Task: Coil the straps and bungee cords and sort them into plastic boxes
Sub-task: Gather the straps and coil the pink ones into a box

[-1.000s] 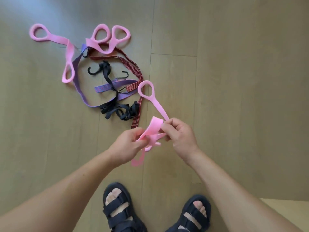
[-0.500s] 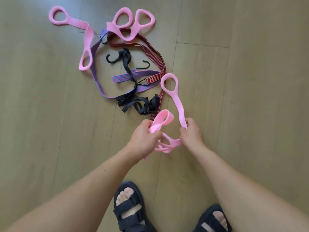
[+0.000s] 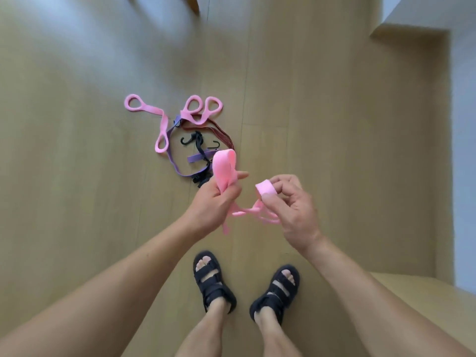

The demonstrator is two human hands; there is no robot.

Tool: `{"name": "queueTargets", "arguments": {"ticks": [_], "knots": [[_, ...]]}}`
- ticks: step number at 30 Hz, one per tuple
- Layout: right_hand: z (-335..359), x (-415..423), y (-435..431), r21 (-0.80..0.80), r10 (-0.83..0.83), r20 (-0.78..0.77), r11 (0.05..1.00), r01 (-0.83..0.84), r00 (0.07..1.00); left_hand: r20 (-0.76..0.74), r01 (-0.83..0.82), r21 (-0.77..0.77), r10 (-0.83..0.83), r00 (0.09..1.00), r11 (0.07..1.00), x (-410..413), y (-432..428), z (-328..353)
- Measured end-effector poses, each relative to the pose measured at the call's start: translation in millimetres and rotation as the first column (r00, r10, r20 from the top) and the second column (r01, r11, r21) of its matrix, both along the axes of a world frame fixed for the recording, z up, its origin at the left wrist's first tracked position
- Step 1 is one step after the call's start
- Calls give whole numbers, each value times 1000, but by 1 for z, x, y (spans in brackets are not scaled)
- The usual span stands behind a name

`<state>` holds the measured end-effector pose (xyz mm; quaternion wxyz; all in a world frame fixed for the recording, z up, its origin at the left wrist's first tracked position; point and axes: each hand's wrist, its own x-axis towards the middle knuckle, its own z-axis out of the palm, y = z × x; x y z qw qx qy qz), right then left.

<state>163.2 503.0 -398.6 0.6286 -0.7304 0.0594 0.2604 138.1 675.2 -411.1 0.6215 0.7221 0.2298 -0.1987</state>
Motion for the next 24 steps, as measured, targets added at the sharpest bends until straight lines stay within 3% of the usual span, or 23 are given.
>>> {"name": "queueTargets", "arguments": {"ticks": [4,9,13,17,24], "knots": [[133,3,-16,251,-72,-67,964,87,995,82,182,-110,-174,981,977,12,-26,135],[279,11,-41,127,-104,183,989,81,978,225,231,-134,-197,954,964,14,-56,274],[370,1,-65,127,-129,277,987,96,952,325,315,-20,-292,899,949,0,-94,346],[434,-20,-95,129,-158,329,984,122,931,429,246,-50,-202,880,968,-17,-136,396],[481,-72,-177,1,-286,444,948,319,849,408,401,-172,-305,861,900,-35,-174,459]]}}
